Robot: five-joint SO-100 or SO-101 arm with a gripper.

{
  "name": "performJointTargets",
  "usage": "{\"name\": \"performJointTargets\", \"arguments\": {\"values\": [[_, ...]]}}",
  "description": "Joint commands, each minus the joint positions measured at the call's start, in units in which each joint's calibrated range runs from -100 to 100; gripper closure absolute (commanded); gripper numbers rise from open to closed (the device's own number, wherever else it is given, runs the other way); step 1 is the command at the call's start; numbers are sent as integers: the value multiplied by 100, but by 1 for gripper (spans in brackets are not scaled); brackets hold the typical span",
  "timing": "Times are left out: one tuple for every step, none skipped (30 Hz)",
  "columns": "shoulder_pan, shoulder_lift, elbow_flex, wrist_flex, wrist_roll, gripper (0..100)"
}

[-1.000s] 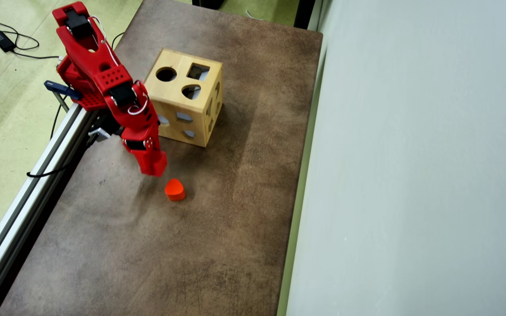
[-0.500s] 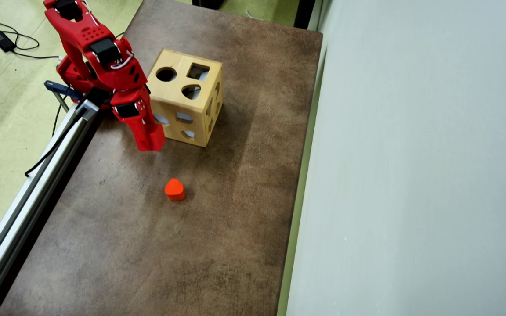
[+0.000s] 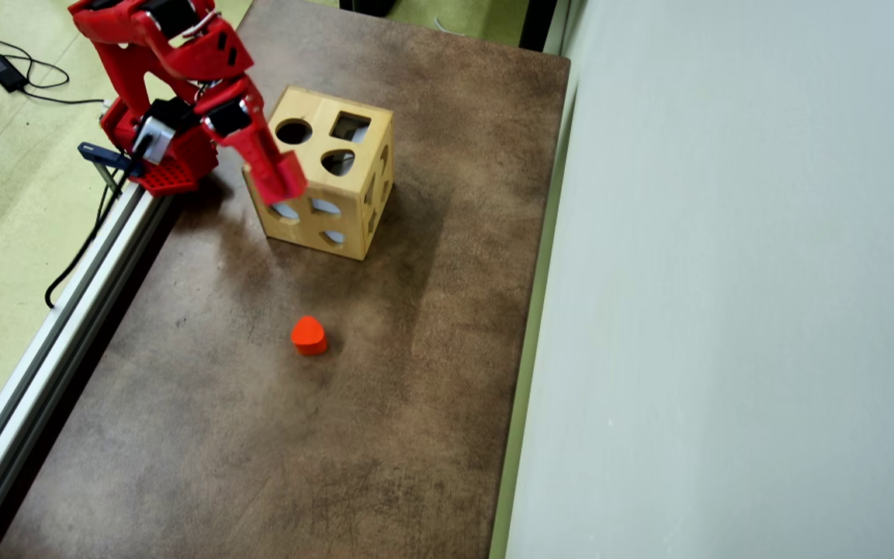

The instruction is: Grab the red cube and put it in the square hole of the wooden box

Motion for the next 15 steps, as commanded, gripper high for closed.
{"name": "performJointTargets", "arguments": {"values": [[-514,-265,-432,25,269,98],[-603,-265,-432,25,361,98],[-685,-265,-414,33,459,98],[-767,-265,-405,41,557,98],[-841,-265,-405,65,654,98],[-915,-265,-405,98,747,98],[-967,-265,-405,130,825,98],[-1019,-265,-396,170,899,98],[-1057,-265,-378,218,962,98],[-1101,-265,-378,274,1011,98],[-1146,-265,-387,315,1045,98],[-1175,-265,-378,363,1070,98],[-1198,-265,-360,403,1089,98],[-1198,-265,-351,443,1099,98],[-1198,-265,-351,492,1099,98]]}}
